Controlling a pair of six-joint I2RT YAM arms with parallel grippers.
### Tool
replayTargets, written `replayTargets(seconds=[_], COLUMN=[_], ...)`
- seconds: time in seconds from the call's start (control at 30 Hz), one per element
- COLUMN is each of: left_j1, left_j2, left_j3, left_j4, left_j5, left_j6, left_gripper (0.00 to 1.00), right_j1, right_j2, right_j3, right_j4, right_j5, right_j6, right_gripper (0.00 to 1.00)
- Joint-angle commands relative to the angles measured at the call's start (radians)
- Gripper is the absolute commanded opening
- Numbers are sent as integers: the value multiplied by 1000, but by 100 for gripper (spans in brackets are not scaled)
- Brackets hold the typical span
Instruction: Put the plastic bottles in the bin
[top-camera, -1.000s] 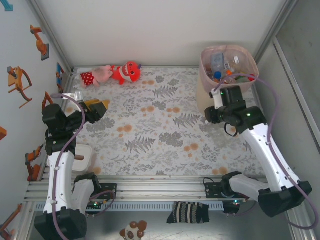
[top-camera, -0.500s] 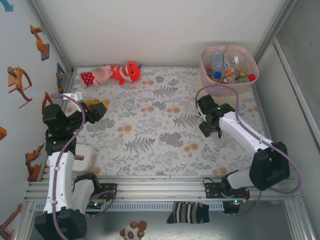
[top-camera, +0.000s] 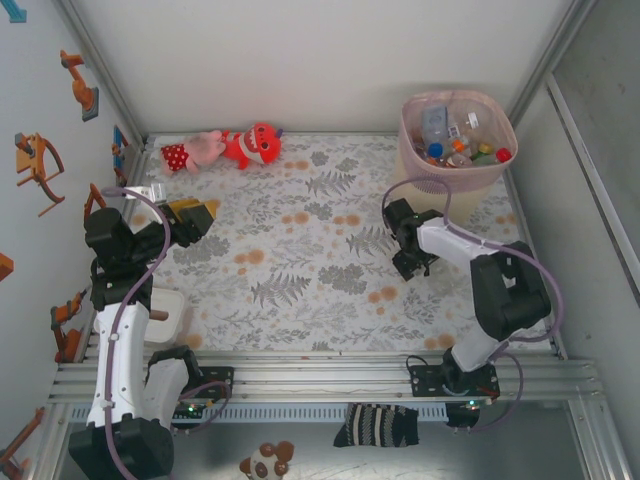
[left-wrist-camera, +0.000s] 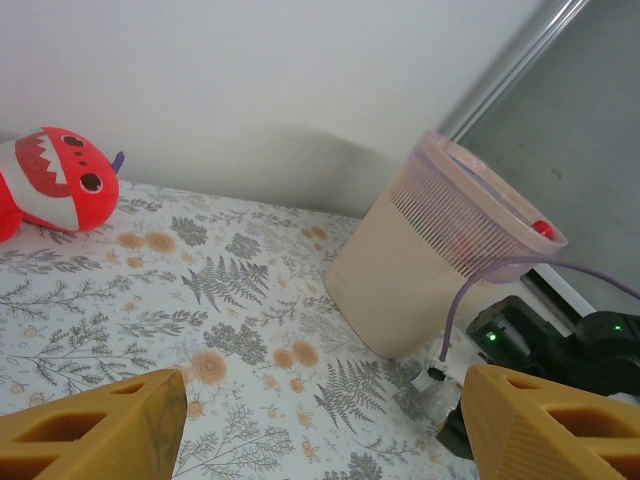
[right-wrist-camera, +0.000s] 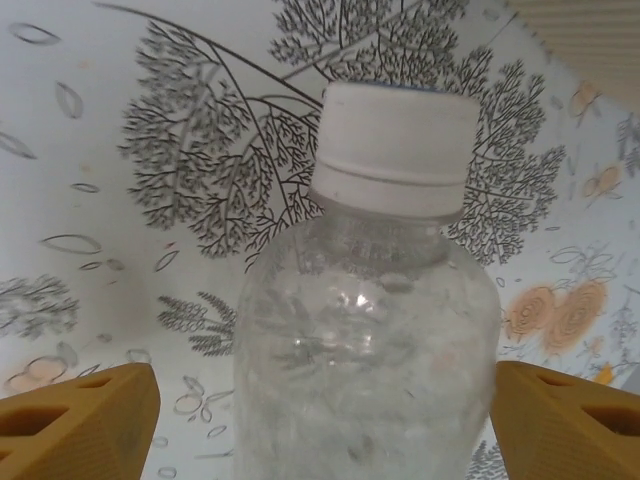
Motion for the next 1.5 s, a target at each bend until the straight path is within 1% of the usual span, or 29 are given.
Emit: replayTargets(seconds=[0.0, 0.17, 0.3, 0.43, 0.6, 0.77, 0.87, 1.0, 1.23, 1.4, 1.47], left_j1=[-3, -3, -3, -3, -2, -2, -2, -2, -2, -2, -2], left_j2=[-4, -4, -4, -3, -4, -3, -5, -7, -10, -8, -6], left_j3=[6, 6, 6, 6, 6, 8, 9, 8, 8, 7, 8], left_j4=[-8, -8, -7, -8, -8, -8, -8, -7, -8, -8, -8], left_j5=[4, 4, 4, 5, 3, 4, 3, 4, 3, 3, 4], left_j6=[24, 25, 25, 25, 25, 25, 25, 24, 25, 25, 25], left_gripper=[73, 73, 73, 73, 73, 73, 73, 73, 73, 73, 73], right_j1=[-17, -17, -16, -17, -17, -16, -18, -27, -78, -163, -193], right_j2=[29, 31, -6, -81, -220, -337, -372, -366, -271, -166, -125], right_j3=[-18, -20, 2, 34, 90, 187, 280, 452, 785, 996, 1075], right_j4=[18, 9, -22, -60, -100, -144, -178, -234, -273, -275, -271], right_j5=[-10, -51, -81, -163, -325, -474, -526, -540, -541, -514, -478], right_j6=[16, 25, 40, 48, 52, 52, 62, 74, 104, 115, 94], right_gripper=[80, 69, 62, 60, 60, 60, 60, 60, 59, 56, 56])
